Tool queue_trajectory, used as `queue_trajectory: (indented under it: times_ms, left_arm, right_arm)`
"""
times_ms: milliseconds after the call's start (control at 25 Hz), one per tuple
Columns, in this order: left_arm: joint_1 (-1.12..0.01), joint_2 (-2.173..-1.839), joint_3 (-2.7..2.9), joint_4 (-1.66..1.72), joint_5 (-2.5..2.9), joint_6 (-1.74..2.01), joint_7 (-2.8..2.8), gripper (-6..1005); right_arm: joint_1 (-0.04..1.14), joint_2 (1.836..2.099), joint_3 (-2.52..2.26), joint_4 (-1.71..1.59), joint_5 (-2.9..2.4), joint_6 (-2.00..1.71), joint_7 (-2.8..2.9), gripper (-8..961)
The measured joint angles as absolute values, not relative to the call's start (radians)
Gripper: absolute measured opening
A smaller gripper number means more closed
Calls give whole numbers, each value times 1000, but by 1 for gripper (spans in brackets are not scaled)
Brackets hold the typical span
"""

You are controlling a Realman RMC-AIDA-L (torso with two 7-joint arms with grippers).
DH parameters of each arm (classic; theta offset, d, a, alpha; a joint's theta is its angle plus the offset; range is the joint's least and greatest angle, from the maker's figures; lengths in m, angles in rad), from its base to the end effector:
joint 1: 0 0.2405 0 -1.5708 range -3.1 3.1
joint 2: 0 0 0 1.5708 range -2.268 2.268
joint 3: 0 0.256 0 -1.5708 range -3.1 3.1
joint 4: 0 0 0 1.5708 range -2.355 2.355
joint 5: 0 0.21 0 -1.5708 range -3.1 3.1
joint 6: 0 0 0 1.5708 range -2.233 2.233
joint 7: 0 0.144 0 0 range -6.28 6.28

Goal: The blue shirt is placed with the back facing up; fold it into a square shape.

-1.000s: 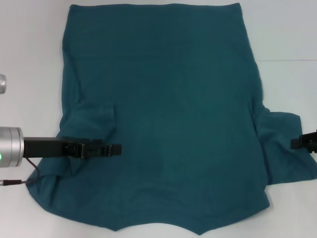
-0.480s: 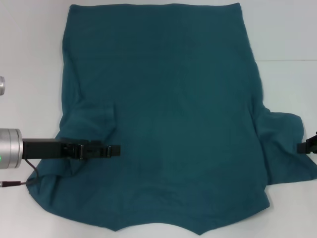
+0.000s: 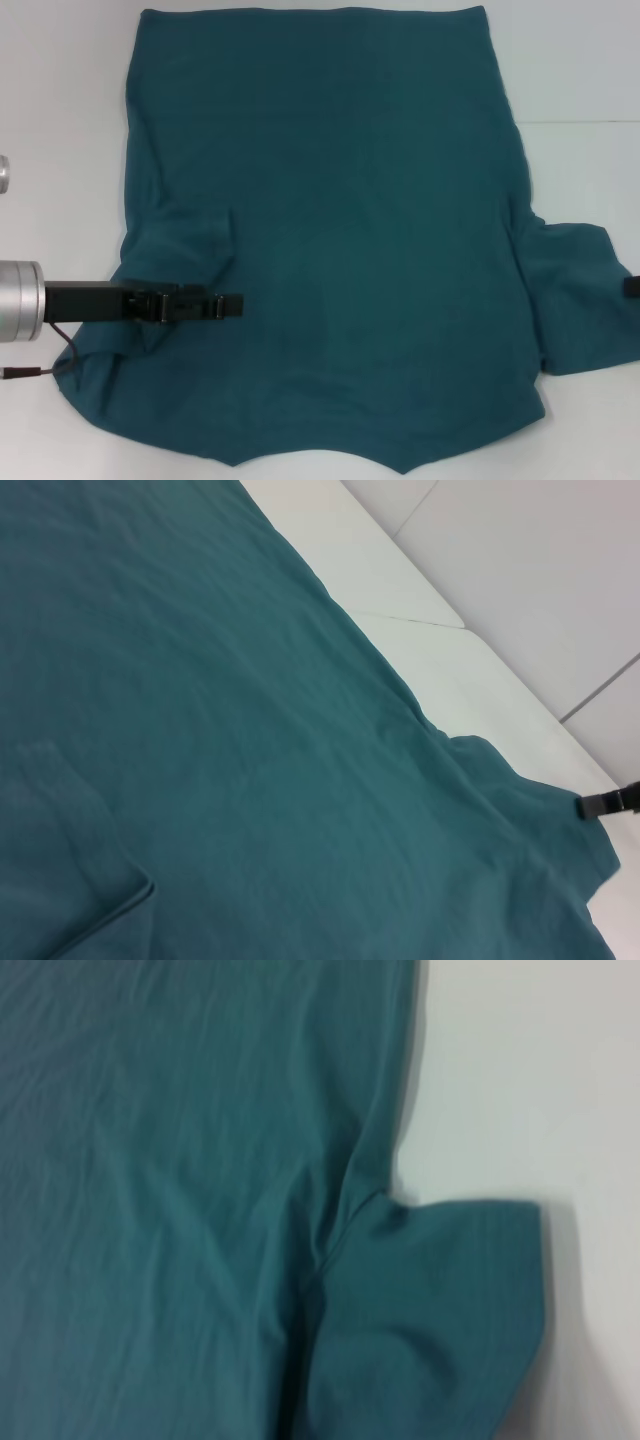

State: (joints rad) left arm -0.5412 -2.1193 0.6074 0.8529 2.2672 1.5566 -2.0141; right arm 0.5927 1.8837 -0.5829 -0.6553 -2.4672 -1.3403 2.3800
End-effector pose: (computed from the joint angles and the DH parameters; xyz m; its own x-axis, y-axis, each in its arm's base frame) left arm -0.2724 0.3355 0.0136 0.5103 0.7643 0.3942 0.8387 -0.5436 -0.0318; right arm 0.3478 0.3629 0.0846 0.1753 -0.9002 -0.3987 -0.9673 -0.0820 -0.2401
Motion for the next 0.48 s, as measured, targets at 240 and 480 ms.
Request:
queue_trajectory:
  times_ms: [240,480]
  left_arm:
    - [-542,-2120,607,856,2267,1560,-2020,859]
    - [-541,-2119,607,859,2267,1560,-2032,860]
  right_arm:
    - [589,1878,-575,-699,-2480,-1313,2393,19]
    - [589,1875,-571,-726,-2482,-1290,2431,20]
